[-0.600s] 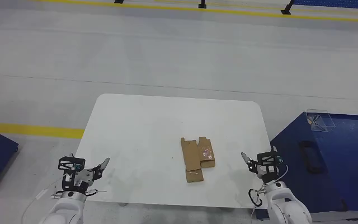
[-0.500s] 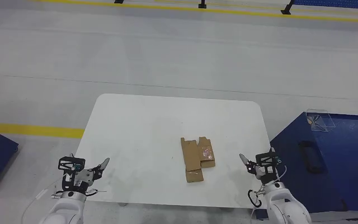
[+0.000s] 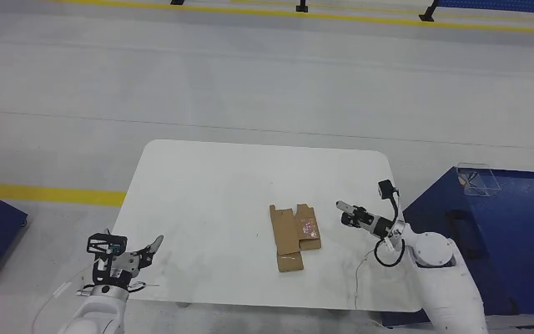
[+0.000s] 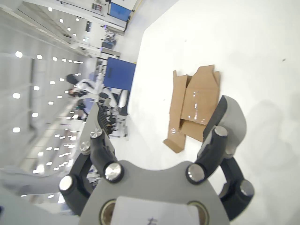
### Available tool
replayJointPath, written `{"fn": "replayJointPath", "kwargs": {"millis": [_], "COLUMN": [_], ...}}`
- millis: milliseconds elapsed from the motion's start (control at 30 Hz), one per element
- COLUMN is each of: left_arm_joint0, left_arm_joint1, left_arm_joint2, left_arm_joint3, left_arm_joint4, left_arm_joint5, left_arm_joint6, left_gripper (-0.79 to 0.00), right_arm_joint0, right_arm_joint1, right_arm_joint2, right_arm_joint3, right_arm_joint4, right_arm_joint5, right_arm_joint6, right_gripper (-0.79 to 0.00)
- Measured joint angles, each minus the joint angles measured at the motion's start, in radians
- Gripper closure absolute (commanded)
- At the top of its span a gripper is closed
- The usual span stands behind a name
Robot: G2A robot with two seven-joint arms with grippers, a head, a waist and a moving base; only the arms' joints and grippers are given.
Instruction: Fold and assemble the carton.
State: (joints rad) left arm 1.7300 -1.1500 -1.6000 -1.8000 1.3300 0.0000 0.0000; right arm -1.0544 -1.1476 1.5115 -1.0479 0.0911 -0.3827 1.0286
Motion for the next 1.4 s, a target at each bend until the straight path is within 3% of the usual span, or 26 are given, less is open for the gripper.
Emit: {"fn": "replayJointPath", "kwargs": {"millis": [100,267,333,467,567,700,767,833,1033,1167,1267,1400], "left_arm_joint0": [0.000,0.000,-0.017,-0.131,-0.246,-0.403,-0.428,-0.418,-0.406,-0.514,-0.594,-0.676], "left_arm_joint1": [0.000,0.000,0.000,-0.014,-0.034,-0.059,-0.061,-0.061,-0.071,-0.096,-0.125,-0.159], "left_arm_joint2": [0.000,0.010,0.044,0.161,0.269,0.381,0.390,0.388,0.397,0.468,0.538,0.612], "left_arm_joint3": [0.000,-0.005,-0.008,0.023,0.107,0.253,0.284,0.272,0.288,0.424,0.528,0.648], "left_arm_joint4": [0.000,-0.011,-0.061,-0.338,-0.621,-1.003,-1.147,-1.191,-1.102,-1.426,-1.643,-1.741], "left_arm_joint5": [0.000,-0.011,-0.079,-0.321,-0.376,-0.384,-0.382,-0.382,-0.364,-0.356,-0.380,-0.426], "left_arm_joint6": [0.000,-0.009,-0.056,-0.216,-0.368,-0.554,-0.577,-0.571,-0.579,-0.697,-0.715,-0.696], "left_gripper": [-0.785,-0.785,-0.785,-0.785,-0.785,-0.785,-0.785,-0.785,-0.785,-0.785,-0.785,-0.785], "right_arm_joint0": [0.062,0.049,0.038,0.051,0.093,0.146,0.159,0.159,0.150,0.151,0.164,0.187], "right_arm_joint1": [-0.002,-0.002,0.001,0.009,0.002,-0.017,-0.021,-0.021,-0.019,-0.027,-0.034,-0.045], "right_arm_joint2": [-0.017,-0.016,-0.008,-0.010,-0.058,-0.129,-0.143,-0.143,-0.147,-0.189,-0.219,-0.258], "right_arm_joint3": [0.118,0.093,0.090,0.136,0.205,0.292,0.321,0.320,0.311,0.288,0.297,0.328], "right_arm_joint4": [0.026,0.023,0.071,0.078,0.038,0.019,0.014,0.014,-0.035,-0.086,-0.117,-0.131], "right_arm_joint5": [0.004,0.010,0.022,-0.036,-0.057,-0.098,-0.110,-0.110,-0.096,-0.091,-0.093,-0.104], "right_arm_joint6": [0.031,0.034,0.083,0.143,0.126,0.115,0.103,0.103,0.043,-0.067,-0.079,-0.079], "right_gripper": [-0.785,-0.785,-0.785,-0.785,-0.785,-0.785,-0.785,-0.785,-0.785,-0.785,-0.785,-0.785]}}
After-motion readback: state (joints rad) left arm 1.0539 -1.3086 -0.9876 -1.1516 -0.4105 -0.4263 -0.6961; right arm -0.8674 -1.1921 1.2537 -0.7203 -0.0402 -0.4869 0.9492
